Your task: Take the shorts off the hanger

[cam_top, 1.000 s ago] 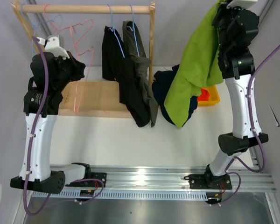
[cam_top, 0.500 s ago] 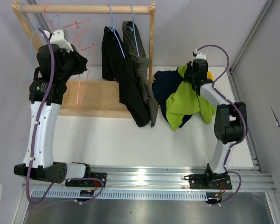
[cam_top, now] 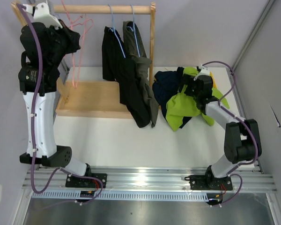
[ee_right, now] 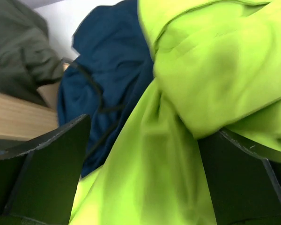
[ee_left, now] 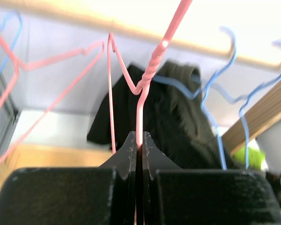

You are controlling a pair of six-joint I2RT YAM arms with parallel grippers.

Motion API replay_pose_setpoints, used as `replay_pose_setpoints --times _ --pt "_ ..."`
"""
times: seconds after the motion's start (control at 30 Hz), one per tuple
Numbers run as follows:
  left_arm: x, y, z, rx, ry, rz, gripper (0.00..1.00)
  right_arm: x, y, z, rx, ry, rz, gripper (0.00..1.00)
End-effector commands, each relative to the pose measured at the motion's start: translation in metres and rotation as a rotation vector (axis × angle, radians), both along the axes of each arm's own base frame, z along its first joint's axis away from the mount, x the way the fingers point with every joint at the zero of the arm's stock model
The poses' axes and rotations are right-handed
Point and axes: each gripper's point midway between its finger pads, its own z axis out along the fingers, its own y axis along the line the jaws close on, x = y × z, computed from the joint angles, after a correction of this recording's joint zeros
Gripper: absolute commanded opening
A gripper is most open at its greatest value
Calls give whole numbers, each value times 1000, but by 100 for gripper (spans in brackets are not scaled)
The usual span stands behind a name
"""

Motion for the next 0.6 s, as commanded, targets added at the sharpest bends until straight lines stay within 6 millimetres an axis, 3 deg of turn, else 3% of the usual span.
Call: replay_pose_setpoints --times 0.0,0.1,0.13,0.2,0.23,0.33,0.37,0.43,0.57 --pt "17 -4 9 9 -17 -9 0 -26 9 48 29 -118 5 99" --pt "33 -3 8 18 -22 5 0 -50 7 59 9 -136 -11 100" --pt "45 -2 1 23 -10 14 0 -62 2 83 16 -189 -27 99" --pt "56 -4 0 22 -15 9 0 -80 0 95 20 -206 -29 99" --pt "68 -4 -8 27 0 12 0 -98 -1 115 37 -255 -23 99" --pt "83 -1 -18 31 18 27 0 -131 3 127 50 -276 8 99" --pt "88 0 -23 36 27 37 0 -149 1 148 70 -332 13 99" --pt "92 1 -25 31 28 42 0 -178 3 155 82 -348 48 100" --pt "79 0 -27 7 45 40 0 -213 4 166 88 -369 82 99"
